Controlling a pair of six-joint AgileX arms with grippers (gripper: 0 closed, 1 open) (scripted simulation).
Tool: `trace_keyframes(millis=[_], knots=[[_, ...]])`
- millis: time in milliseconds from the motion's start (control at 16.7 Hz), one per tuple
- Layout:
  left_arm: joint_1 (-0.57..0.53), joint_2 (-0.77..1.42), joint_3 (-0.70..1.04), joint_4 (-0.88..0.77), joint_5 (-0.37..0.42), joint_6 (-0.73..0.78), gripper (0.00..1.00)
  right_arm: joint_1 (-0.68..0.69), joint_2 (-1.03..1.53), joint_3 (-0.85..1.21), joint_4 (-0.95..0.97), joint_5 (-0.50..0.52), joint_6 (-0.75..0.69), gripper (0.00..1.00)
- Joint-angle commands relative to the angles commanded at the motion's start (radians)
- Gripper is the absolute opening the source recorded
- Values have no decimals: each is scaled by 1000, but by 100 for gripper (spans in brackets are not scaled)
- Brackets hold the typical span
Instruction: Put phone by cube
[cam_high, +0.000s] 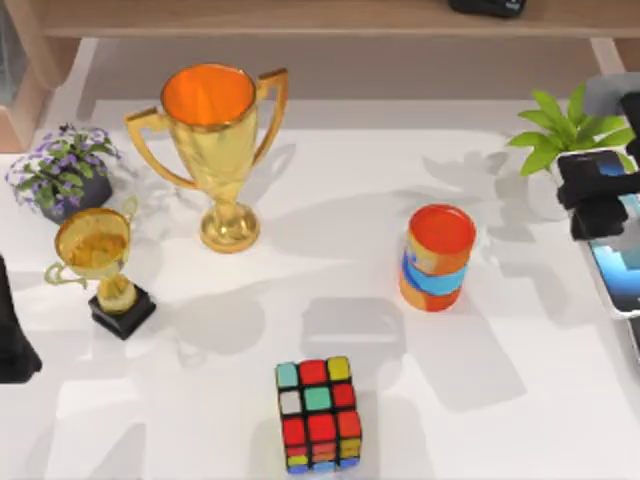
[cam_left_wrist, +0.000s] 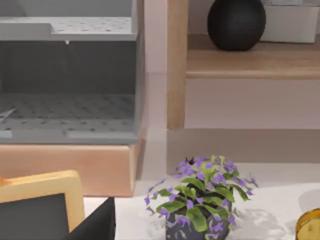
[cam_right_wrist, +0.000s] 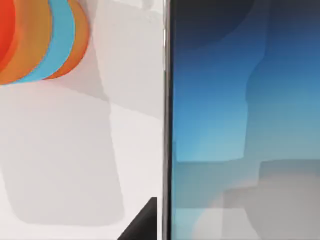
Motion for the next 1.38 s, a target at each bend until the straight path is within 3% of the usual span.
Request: trace_keyframes(millis=[360, 720, 960, 1380], knots=[[0, 0, 0, 0, 0, 0, 100, 263, -2, -96, -56, 14, 387, 0], [0, 0, 0, 0, 0, 0, 100, 450, 35, -137, -46, 66, 651, 0], [0, 0, 0, 0, 0, 0, 100, 502, 52, -142, -32, 90, 723, 0], [0, 0, 0, 0, 0, 0, 100, 499, 49, -140, -32, 89, 726, 0]])
